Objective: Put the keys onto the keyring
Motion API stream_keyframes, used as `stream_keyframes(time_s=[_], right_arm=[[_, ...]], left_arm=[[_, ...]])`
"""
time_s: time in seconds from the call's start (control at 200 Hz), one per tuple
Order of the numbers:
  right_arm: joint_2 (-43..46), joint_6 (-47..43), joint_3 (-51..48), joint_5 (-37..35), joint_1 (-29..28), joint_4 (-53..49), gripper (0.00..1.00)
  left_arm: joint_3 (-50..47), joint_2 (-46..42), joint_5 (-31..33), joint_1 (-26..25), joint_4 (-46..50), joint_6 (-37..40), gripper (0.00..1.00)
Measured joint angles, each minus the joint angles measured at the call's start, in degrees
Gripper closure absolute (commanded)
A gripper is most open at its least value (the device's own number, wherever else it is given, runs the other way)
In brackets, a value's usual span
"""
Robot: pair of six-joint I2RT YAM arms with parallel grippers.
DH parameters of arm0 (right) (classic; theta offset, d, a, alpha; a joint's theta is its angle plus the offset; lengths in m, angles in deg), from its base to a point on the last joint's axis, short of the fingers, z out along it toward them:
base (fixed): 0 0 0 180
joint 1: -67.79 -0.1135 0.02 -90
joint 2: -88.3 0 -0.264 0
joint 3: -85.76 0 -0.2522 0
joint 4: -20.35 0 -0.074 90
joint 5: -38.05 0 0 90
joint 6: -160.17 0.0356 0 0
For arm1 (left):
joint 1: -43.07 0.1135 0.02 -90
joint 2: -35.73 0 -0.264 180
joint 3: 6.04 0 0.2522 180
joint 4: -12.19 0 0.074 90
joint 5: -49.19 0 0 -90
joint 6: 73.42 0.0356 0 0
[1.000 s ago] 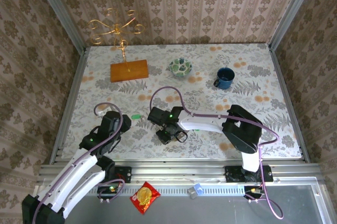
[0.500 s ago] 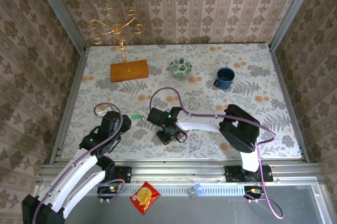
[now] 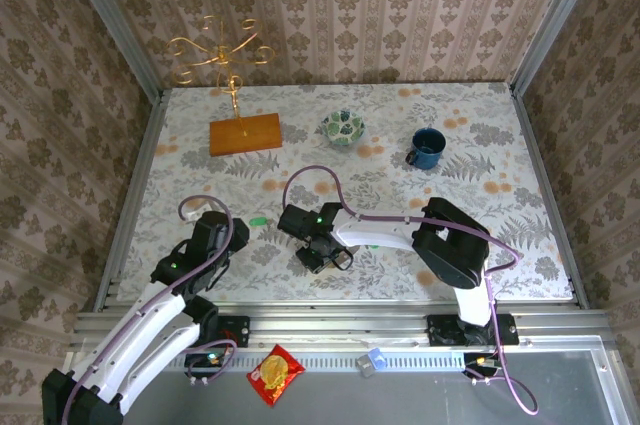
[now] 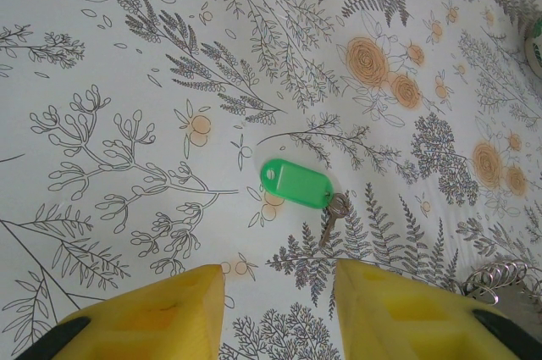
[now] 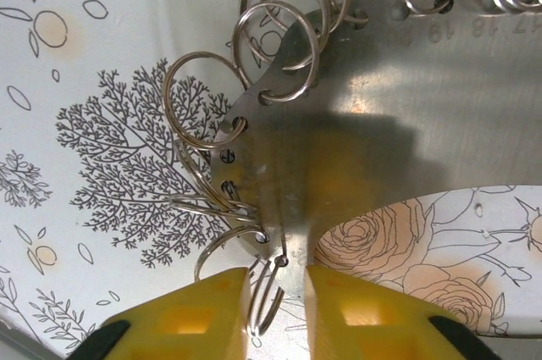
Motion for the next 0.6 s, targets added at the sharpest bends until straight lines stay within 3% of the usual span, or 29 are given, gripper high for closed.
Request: stream_keyframes(time_s=[0.205, 0.46, 0.6], right_arm=[[-0.07, -0.15, 0.31, -0.74, 0.00, -0.74, 0.85], [-0.46, -0.17, 0.92, -0.74, 0.00, -1.38, 0.83], [-0.61, -0.13, 1.05, -0.74, 0.00, -1.42, 0.90]], left_arm=[[-0.02, 0.00, 0.00, 0.00, 0.00, 0.00, 0.61], [-0.02, 0.00, 0.00, 0.00, 0.00, 0.00, 0.61], [-0.02, 0.00, 0.00, 0.02, 0.00, 0.00, 0.61]])
